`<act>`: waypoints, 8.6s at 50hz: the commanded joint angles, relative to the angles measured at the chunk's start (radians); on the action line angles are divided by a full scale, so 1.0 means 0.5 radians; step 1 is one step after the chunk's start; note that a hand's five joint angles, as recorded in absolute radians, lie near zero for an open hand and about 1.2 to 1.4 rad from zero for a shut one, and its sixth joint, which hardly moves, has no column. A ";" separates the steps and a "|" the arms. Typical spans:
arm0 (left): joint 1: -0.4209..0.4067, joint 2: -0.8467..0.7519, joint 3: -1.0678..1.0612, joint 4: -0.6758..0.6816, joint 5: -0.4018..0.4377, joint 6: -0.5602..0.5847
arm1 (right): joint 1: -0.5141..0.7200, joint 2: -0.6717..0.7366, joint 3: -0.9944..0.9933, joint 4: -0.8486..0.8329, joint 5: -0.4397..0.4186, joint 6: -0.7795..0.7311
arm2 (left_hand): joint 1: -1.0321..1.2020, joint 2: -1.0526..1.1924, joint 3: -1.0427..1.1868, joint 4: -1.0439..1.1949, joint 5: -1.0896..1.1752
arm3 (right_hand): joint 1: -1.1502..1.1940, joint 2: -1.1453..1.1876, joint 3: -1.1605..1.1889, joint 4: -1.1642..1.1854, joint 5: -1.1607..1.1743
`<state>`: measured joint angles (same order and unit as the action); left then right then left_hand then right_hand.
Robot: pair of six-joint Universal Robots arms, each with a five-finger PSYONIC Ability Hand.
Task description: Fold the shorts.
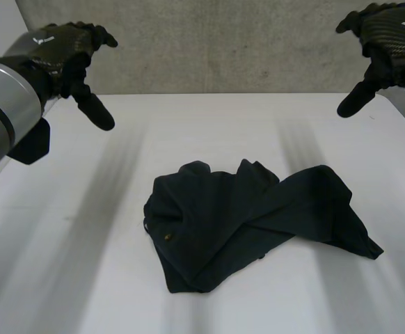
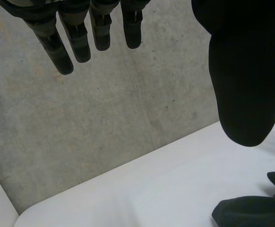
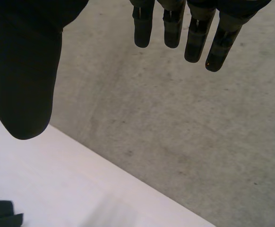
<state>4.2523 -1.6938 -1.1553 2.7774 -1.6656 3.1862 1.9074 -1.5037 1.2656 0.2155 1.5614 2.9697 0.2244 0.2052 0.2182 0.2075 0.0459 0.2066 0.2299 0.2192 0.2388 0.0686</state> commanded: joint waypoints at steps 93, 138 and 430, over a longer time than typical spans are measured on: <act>-0.654 -0.482 -0.484 1.072 0.102 0.561 | -0.449 -0.005 1.212 -0.738 -0.466 -0.340 | 0.284 0.322 0.296 0.318 0.292 | -0.064 -0.111 -0.089 -0.129 -0.137; 0.414 -1.229 -0.147 0.980 0.508 0.067 | 0.312 0.231 1.211 -0.496 -0.316 -1.362 | 0.090 0.128 0.102 0.123 0.097 | 2.379 2.333 2.354 2.315 2.306; -0.108 -0.647 -0.736 0.965 0.125 -0.120 | -0.191 0.995 0.733 -0.894 -0.110 -0.349 | -0.051 -0.013 -0.039 -0.017 -0.043 | 2.371 2.324 2.345 2.306 2.298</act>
<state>4.2030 -2.0168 -1.4953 3.1936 -1.5570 3.1156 1.8408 -1.0767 1.6671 -0.2099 1.5151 2.8007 0.1903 0.2041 0.2164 0.2058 0.0456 0.5168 0.6042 0.5826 0.5838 0.4005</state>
